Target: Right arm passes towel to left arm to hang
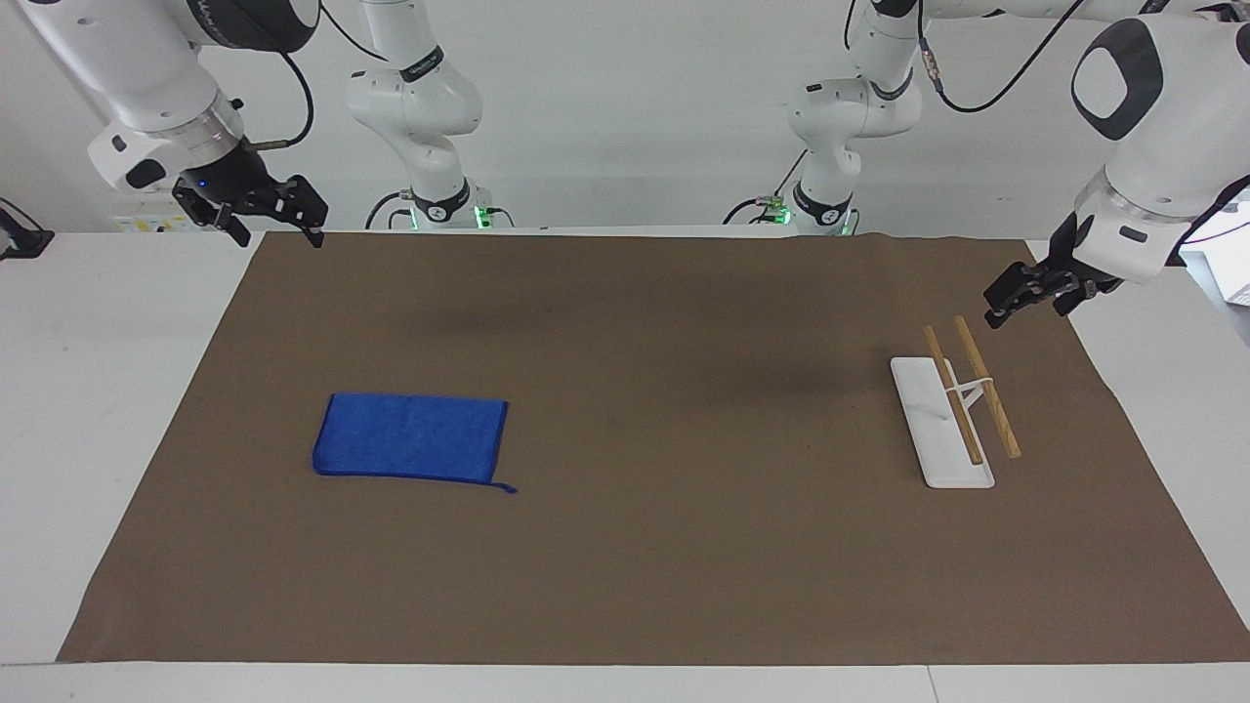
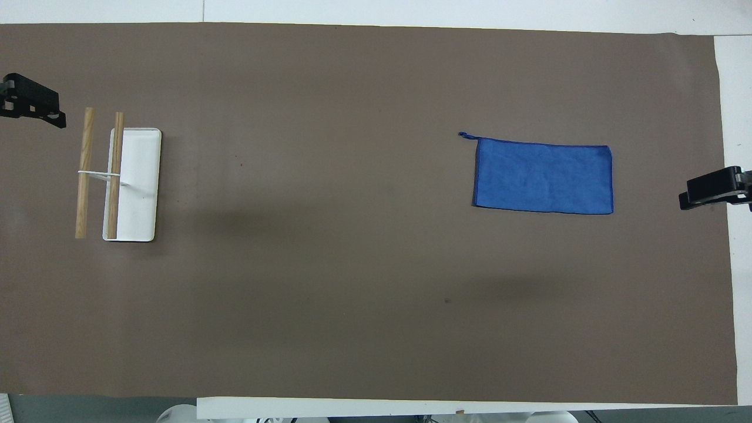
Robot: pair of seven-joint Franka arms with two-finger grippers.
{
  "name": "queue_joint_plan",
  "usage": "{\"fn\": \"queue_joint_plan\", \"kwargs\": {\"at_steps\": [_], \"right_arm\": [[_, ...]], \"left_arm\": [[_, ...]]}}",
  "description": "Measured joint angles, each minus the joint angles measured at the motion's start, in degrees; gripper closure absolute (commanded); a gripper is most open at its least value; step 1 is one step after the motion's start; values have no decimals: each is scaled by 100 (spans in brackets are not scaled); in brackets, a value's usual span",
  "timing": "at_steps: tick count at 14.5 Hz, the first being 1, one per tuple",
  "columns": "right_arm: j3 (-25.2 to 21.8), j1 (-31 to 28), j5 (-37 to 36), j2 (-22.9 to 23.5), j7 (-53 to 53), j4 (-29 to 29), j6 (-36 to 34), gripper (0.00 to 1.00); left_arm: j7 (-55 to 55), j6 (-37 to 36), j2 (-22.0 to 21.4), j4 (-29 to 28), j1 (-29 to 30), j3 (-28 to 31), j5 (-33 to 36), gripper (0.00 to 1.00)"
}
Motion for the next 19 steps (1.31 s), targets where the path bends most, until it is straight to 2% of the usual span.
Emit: {"fn": "queue_joint_plan", "kwargs": {"at_steps": [12,15,19], "right_arm": [[-7,27,1,-11,-55,-25,121,0],[15,284,1,69,189,-363,788,0],[35,782,5,770,677,-1177,2528,0]], "left_arm": [[0,0,0,0,0,0,0,0],[0,0,0,0,0,0,0,0],[0,-2,0,0,0,0,0,0]]}}
